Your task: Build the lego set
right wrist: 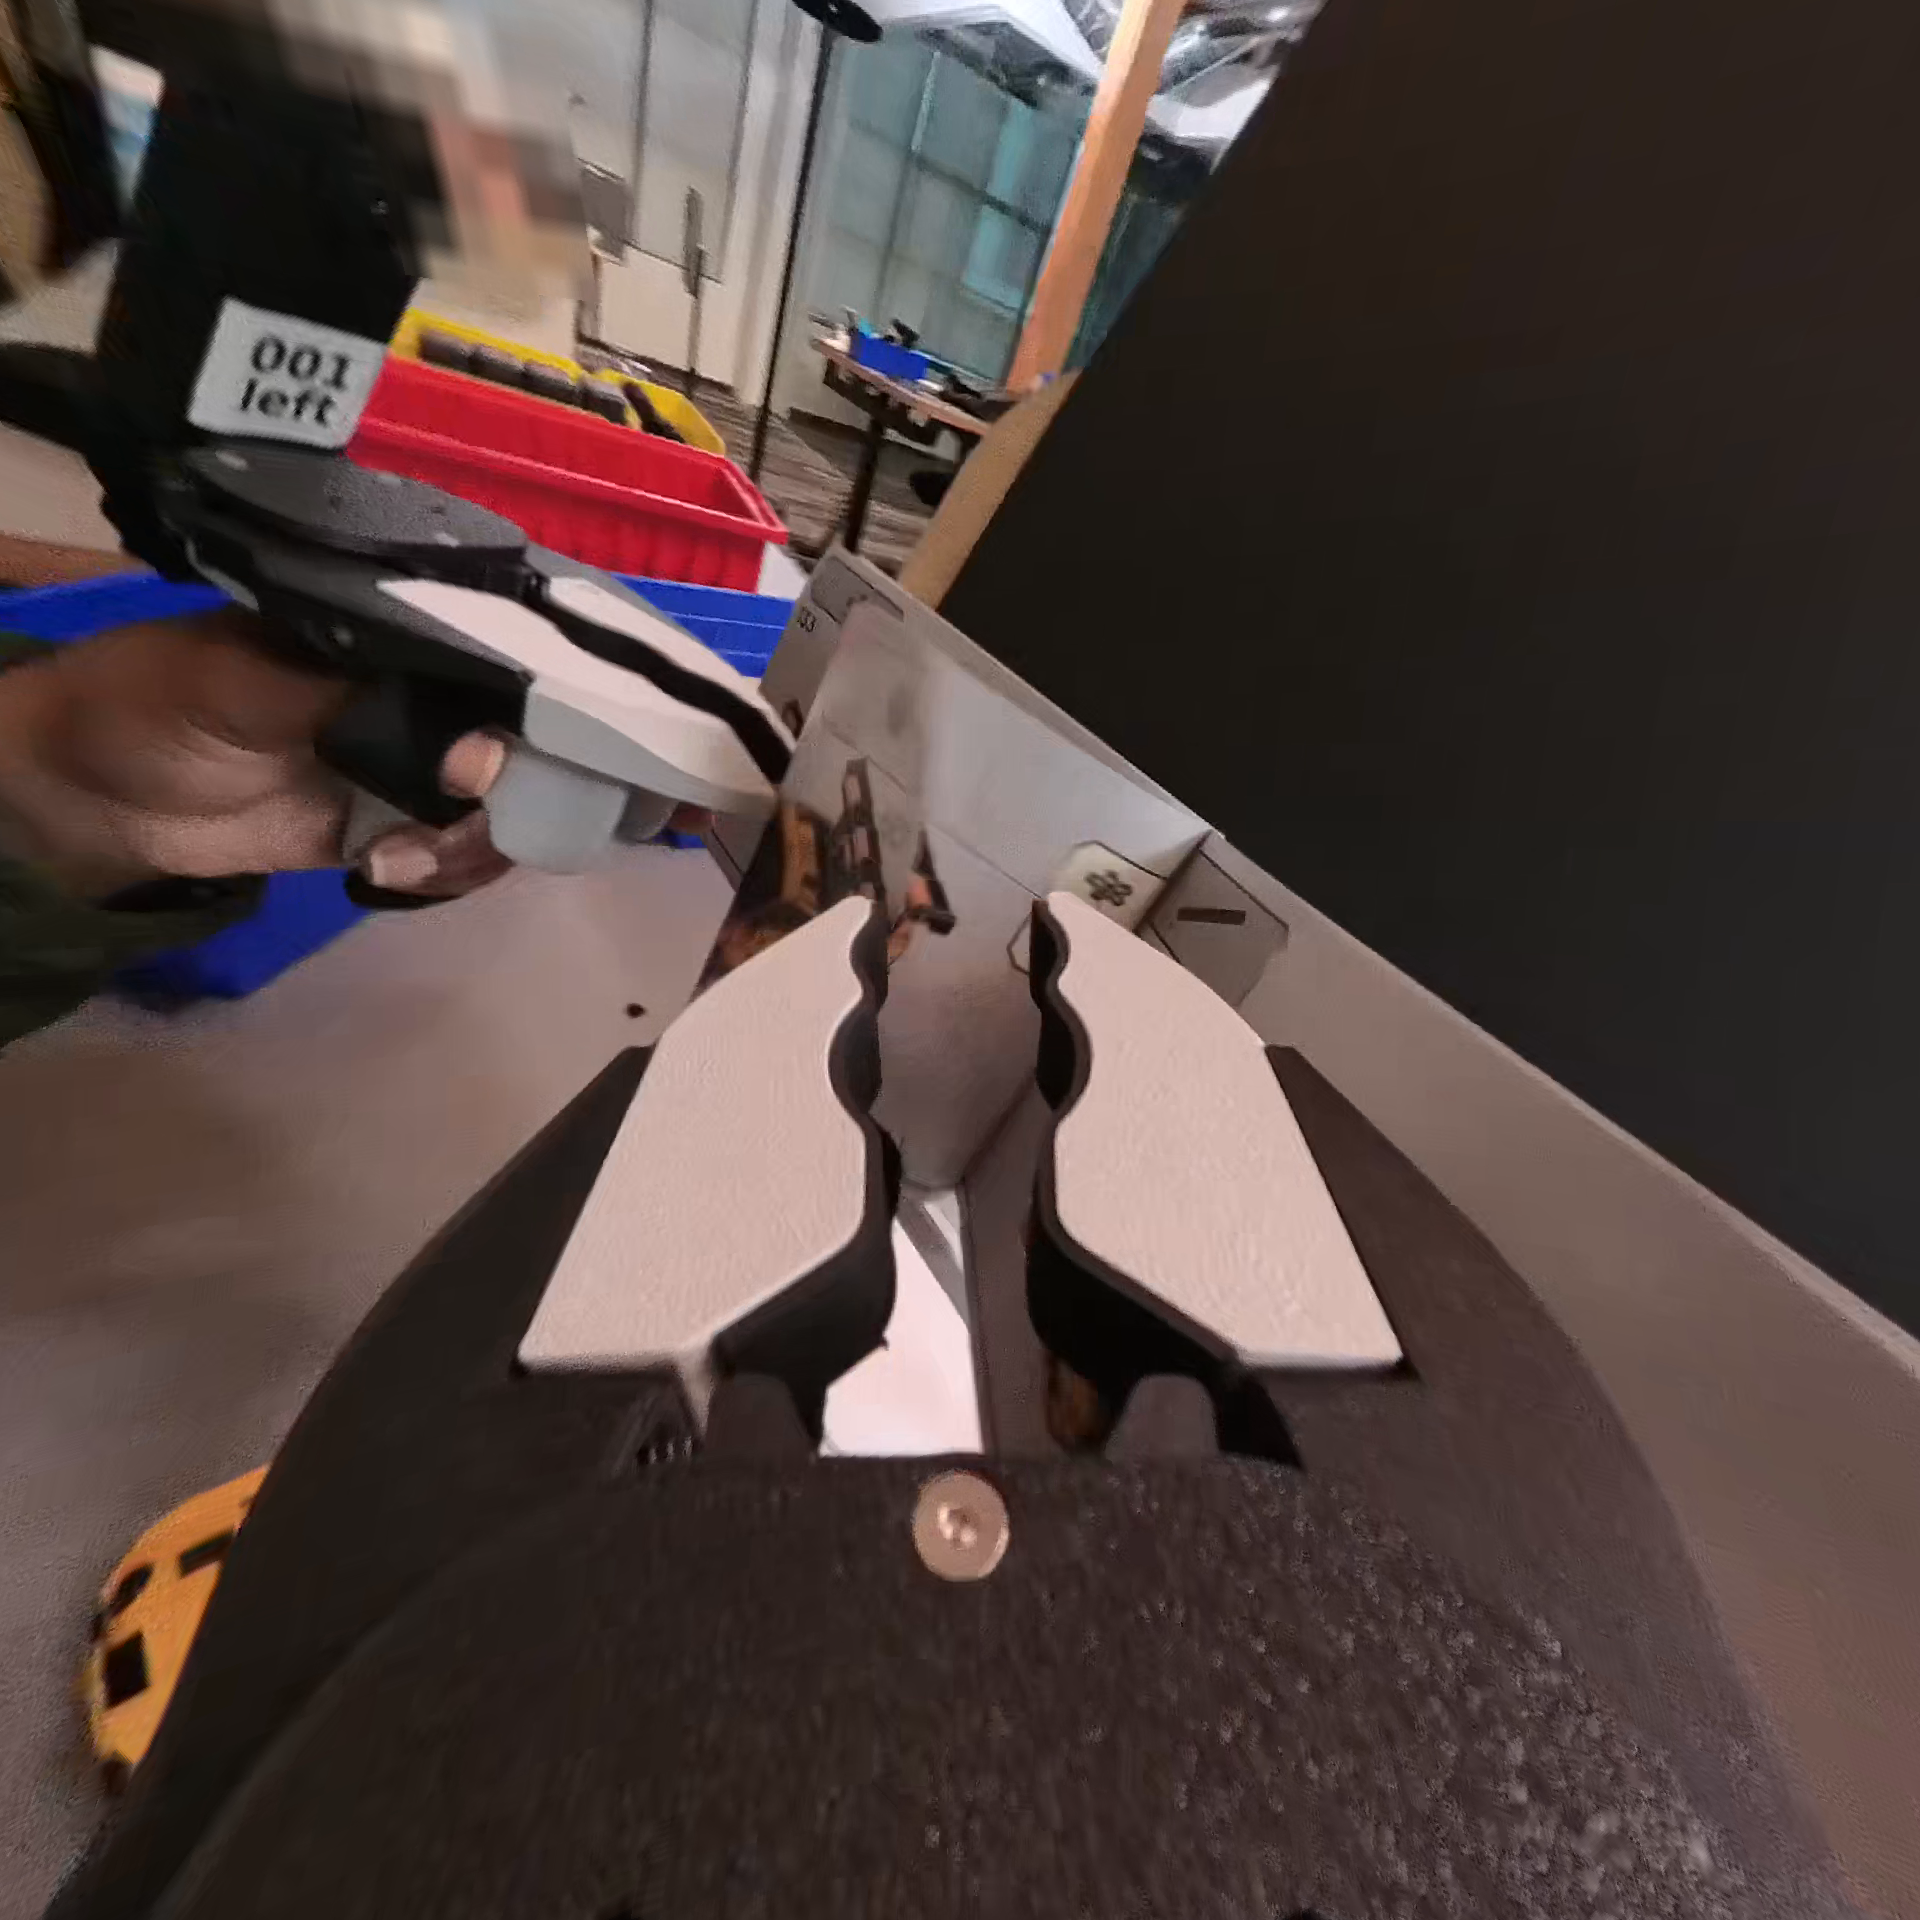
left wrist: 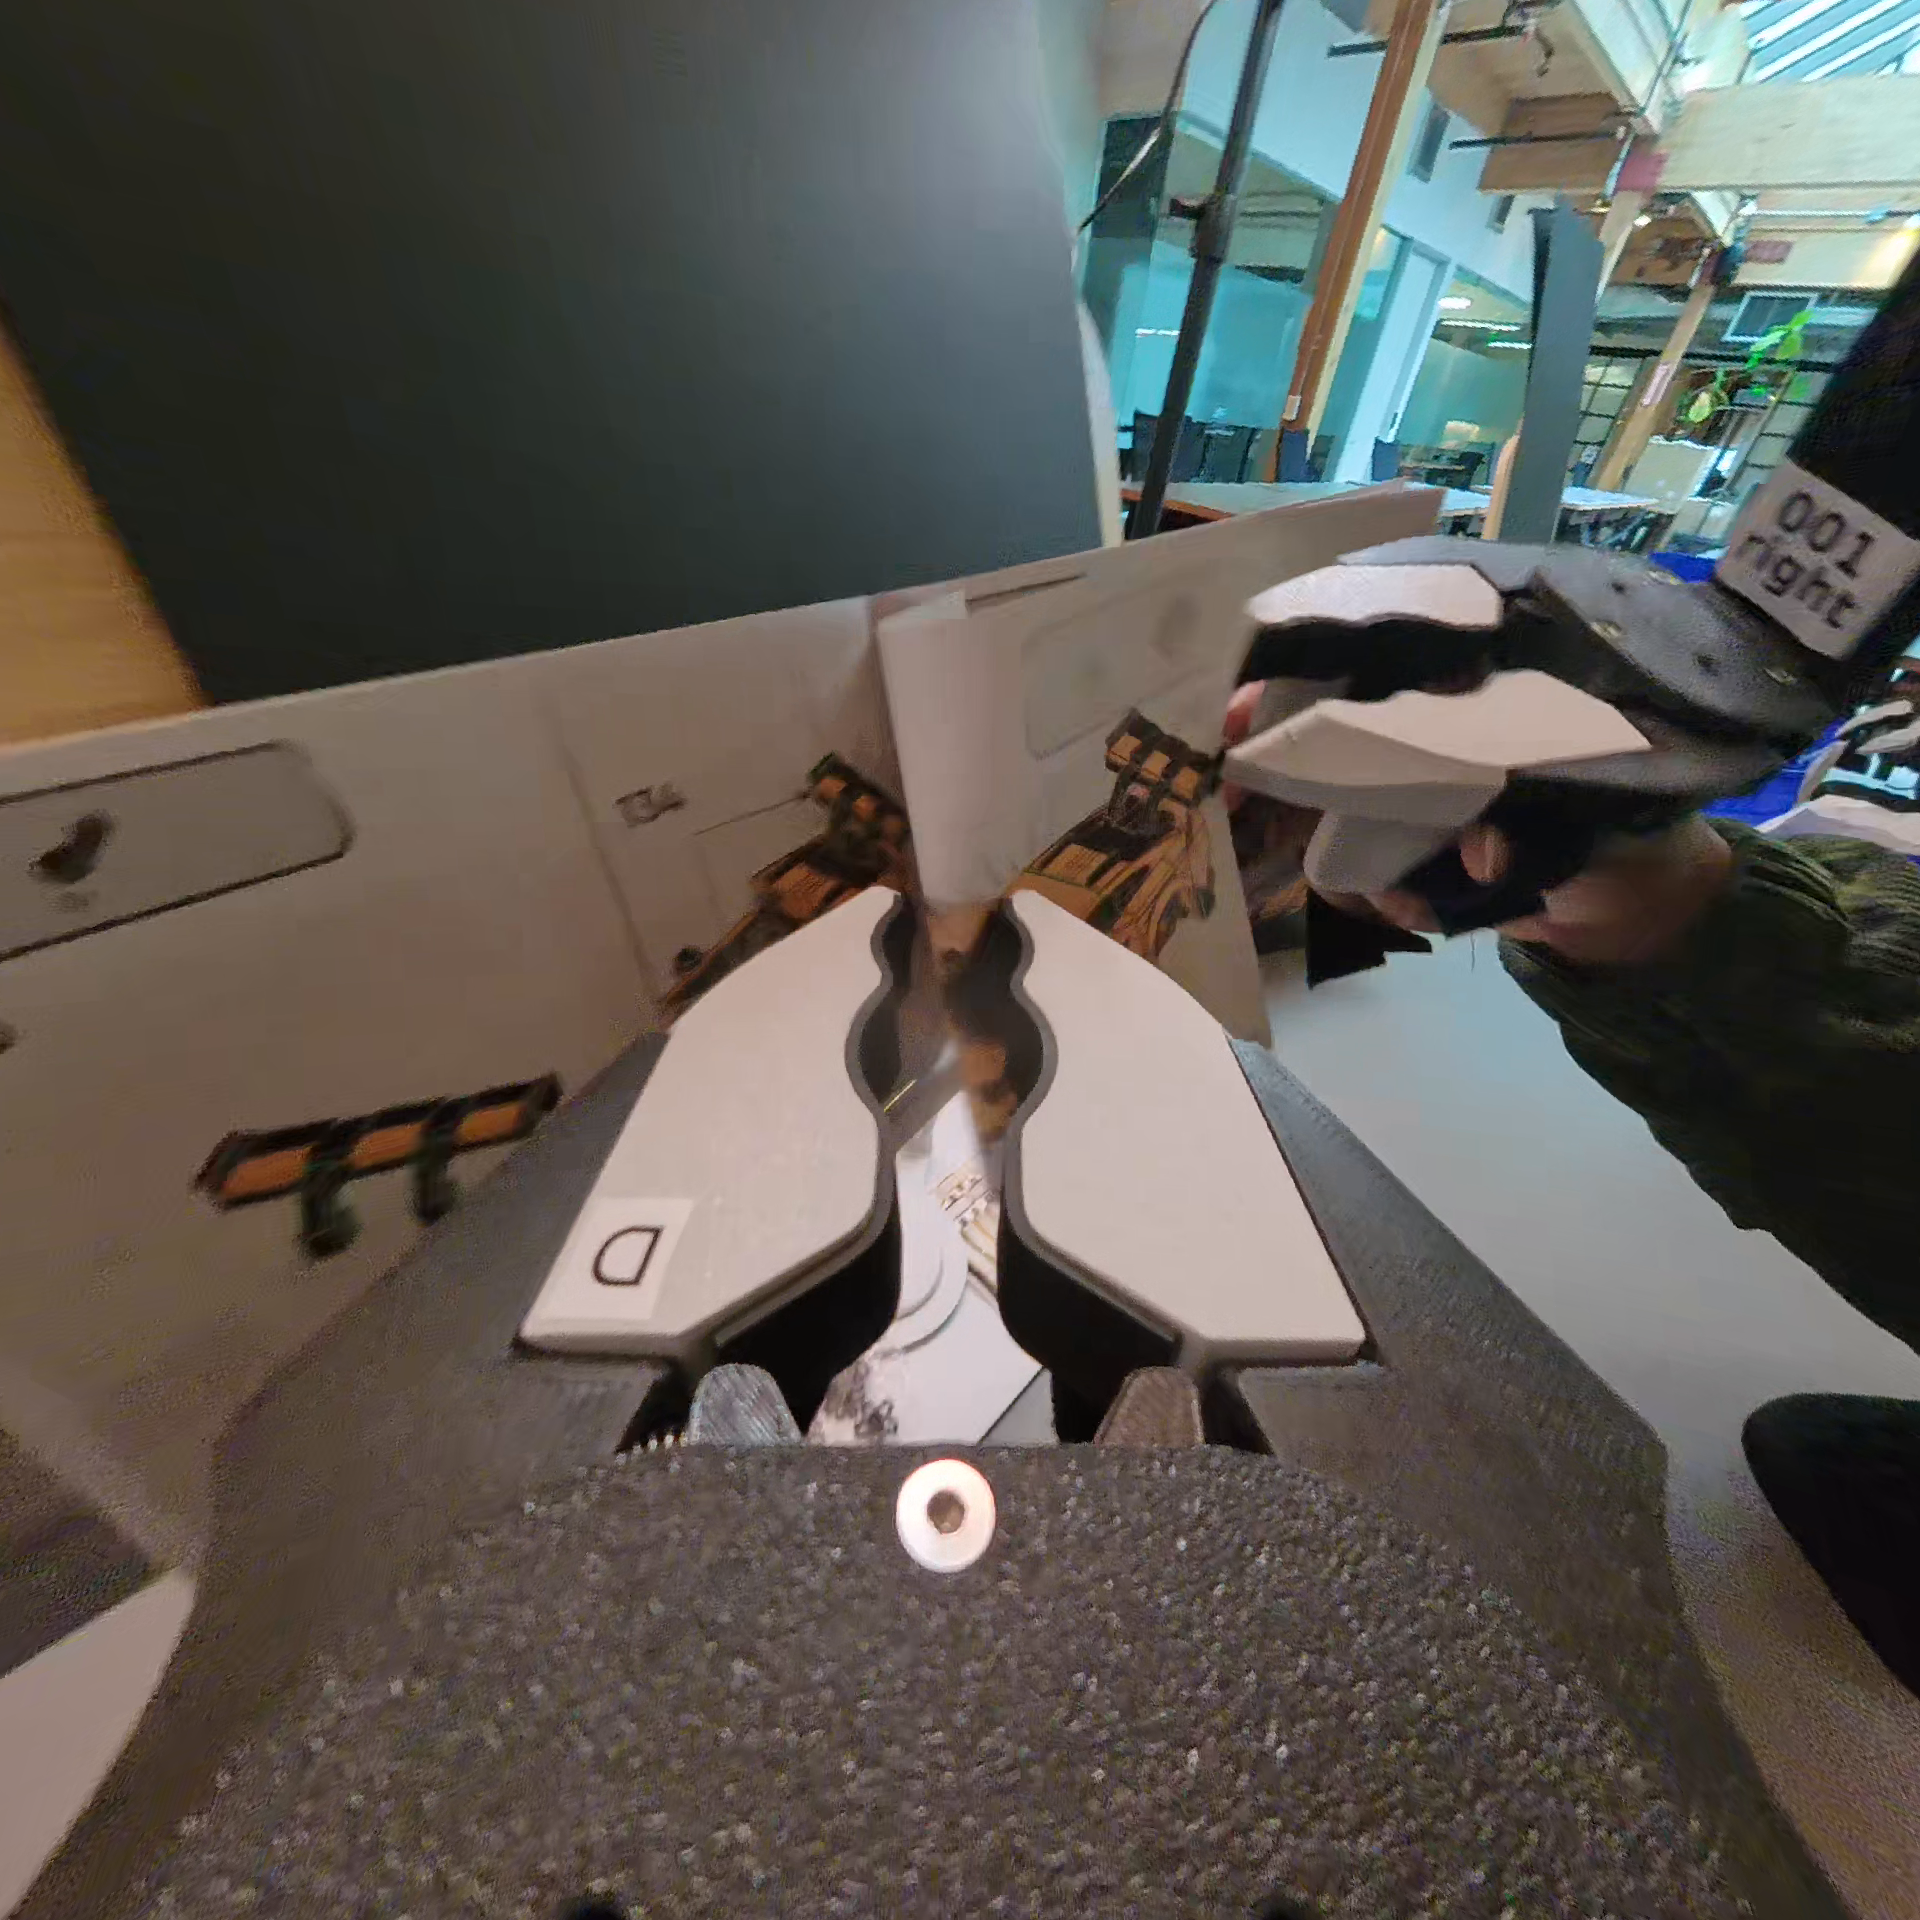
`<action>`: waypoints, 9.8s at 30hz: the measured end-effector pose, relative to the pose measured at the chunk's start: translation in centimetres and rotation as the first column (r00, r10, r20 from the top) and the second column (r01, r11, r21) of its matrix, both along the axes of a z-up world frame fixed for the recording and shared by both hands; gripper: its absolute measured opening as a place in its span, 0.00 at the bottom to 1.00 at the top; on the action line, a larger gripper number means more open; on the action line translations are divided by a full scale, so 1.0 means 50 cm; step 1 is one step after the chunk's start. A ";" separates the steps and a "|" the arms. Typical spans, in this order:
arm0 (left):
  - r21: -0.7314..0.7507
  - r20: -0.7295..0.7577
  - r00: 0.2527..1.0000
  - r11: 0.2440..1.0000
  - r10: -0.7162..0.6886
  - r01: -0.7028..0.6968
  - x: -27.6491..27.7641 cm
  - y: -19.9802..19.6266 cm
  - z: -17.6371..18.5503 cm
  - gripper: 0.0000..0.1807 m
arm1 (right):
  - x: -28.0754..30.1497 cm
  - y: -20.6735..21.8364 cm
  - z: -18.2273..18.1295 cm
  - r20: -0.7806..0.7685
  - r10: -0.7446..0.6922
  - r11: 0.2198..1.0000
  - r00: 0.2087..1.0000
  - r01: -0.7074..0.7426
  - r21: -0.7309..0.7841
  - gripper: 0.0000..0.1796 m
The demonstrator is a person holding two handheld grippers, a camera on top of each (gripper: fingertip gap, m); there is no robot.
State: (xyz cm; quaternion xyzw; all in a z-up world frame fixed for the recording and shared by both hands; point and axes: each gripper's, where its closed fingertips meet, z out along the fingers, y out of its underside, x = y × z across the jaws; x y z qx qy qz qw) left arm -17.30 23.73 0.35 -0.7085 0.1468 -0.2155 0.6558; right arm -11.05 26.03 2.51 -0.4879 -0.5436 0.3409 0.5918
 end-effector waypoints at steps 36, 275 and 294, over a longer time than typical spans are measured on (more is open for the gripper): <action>-0.097 -0.329 0.944 0.994 0.019 -0.053 -0.041 0.067 -0.105 0.00 | -0.014 0.010 -0.033 0.064 0.163 0.983 0.985 -0.156 -0.099 0.12; 0.289 -0.155 0.827 0.826 0.540 -0.485 -0.140 -0.002 0.036 0.00 | 0.105 -0.124 0.002 -0.240 -0.409 0.909 0.880 0.416 -0.025 0.11; 0.099 -0.452 0.890 0.995 0.063 -0.020 0.163 0.078 -0.086 0.00 | 0.168 -0.047 -0.049 -0.166 -0.531 0.840 0.831 0.542 0.030 0.10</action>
